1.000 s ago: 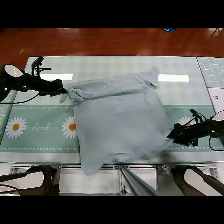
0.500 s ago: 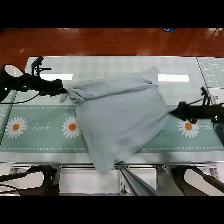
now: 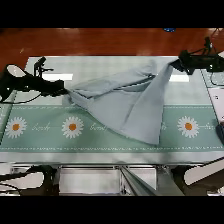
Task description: Fold the shirts.
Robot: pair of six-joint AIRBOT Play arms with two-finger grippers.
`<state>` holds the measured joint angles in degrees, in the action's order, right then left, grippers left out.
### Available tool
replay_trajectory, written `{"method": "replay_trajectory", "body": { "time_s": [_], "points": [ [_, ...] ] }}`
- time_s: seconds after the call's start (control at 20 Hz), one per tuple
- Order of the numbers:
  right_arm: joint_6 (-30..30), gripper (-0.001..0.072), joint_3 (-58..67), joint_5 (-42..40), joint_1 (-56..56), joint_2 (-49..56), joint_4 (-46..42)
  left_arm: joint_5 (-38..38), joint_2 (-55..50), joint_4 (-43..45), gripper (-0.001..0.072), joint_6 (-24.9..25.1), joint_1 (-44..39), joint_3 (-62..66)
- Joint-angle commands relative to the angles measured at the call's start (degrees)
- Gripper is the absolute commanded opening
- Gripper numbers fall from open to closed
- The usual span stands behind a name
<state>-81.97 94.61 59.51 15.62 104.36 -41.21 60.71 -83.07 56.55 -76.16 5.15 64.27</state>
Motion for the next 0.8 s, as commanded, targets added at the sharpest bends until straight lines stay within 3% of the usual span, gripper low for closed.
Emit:
{"method": "replay_trajectory", "body": {
  "time_s": [0.0, 0.05, 0.1, 0.3, 0.45, 0.55, 0.75],
  "points": [
    [-3.4, 0.0100, 9.3, -0.6, -3.4, 8.8, 0.3, 0.0, -1.6, 0.0, 0.0018, 0.0, -0.7, 0.1],
    [-3.4, 0.0316, 9.3, 0.5, -3.5, 9.4, 0.3, 0.0, -2.0, 0.0, 0.0018, 0.0, -0.9, 0.0],
    [-2.5, 0.0413, 9.3, 2.3, -3.5, 9.6, 0.4, 0.0, -2.3, 0.0, 0.0018, 0.0, -1.2, 0.1],
    [1.3, 0.0407, 9.3, 17.4, 3.1, 5.2, -1.0, 0.3, -2.5, 0.0, 0.0018, 0.0, -0.8, 0.1],
    [1.0, 0.0406, 5.0, 28.9, 7.9, -4.3, -20.7, 1.4, -2.5, 0.0, 0.0018, 0.4, -0.4, 0.1],
    [-1.2, 0.0406, -8.0, 27.2, 9.6, -13.9, -31.2, 1.5, -2.5, 0.0, 0.0018, 0.5, -0.6, 0.1],
    [1.8, 0.0406, -39.3, 20.9, 10.2, -31.6, -29.6, 1.5, -2.6, 0.0, 0.0018, 0.5, -0.6, 0.1]
  ]
}}
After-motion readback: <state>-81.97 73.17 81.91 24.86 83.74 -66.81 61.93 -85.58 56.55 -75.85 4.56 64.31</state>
